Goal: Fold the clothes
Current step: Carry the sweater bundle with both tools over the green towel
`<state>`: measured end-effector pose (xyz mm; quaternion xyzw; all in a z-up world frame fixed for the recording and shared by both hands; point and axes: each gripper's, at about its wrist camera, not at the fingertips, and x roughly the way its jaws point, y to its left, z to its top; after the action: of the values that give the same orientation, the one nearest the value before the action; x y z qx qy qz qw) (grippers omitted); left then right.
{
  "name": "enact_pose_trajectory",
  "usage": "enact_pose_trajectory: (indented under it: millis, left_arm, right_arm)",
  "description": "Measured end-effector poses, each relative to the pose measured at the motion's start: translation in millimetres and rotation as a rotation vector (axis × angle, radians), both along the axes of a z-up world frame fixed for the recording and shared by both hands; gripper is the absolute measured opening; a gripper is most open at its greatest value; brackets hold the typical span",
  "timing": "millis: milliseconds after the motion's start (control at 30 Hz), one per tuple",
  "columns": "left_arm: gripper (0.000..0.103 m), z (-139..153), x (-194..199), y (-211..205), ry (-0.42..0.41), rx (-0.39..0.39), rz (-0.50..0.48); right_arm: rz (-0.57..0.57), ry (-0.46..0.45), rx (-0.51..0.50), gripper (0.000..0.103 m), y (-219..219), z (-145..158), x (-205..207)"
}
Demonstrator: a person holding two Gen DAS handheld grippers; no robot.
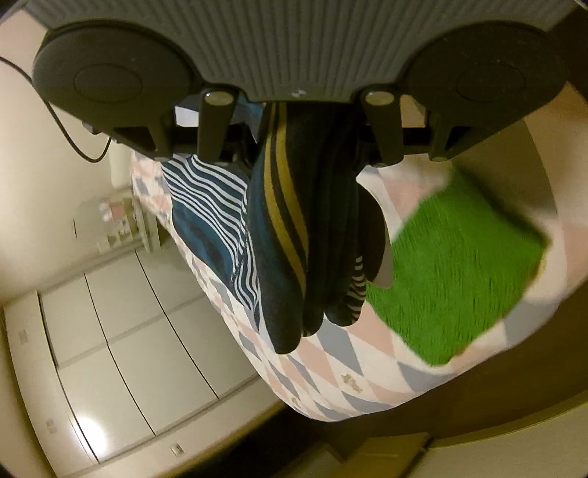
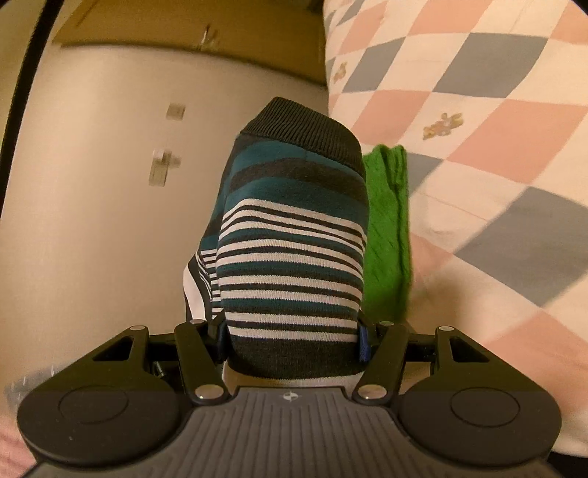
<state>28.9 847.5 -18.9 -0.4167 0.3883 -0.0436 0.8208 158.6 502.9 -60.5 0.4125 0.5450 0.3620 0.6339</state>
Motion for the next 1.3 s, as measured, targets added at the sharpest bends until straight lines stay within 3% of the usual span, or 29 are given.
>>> enact_pose_trajectory:
  millis: [267,600,800,1033,1300]
  left_arm:
    - [0.042,-40.7,60.8,80.0,0.018,-0.005,-0.076]
    - [0.042,-97.9,134.8,166.6,0.038,-0.019,-0.169]
    - [0.042,-140.3,147.9,181.3,0.052,-0.039,-0.166]
    - [0.043,-166.6,142.7,184.6,0.041,-0.048,-0.157]
    - [0.049,-164.7,148.0,183.5,0.086,-0.013,-0.163]
  right_arm:
    - [-0.154,0.026,-0.034,0.059,94.7,-35.0,27.4]
    - [-0.158,0.008,-0.112,0.059,152.1,-80.7,85.0]
    - [-0.129,0.008,-0.157,0.059,168.3,-111.5,102.9]
    - [-0.102,0.002,-0.208,0.061,170.4,-141.1,106.3]
    - [-0.093,-0.021,-0.286,0.079,175.1,-126.1,103.2]
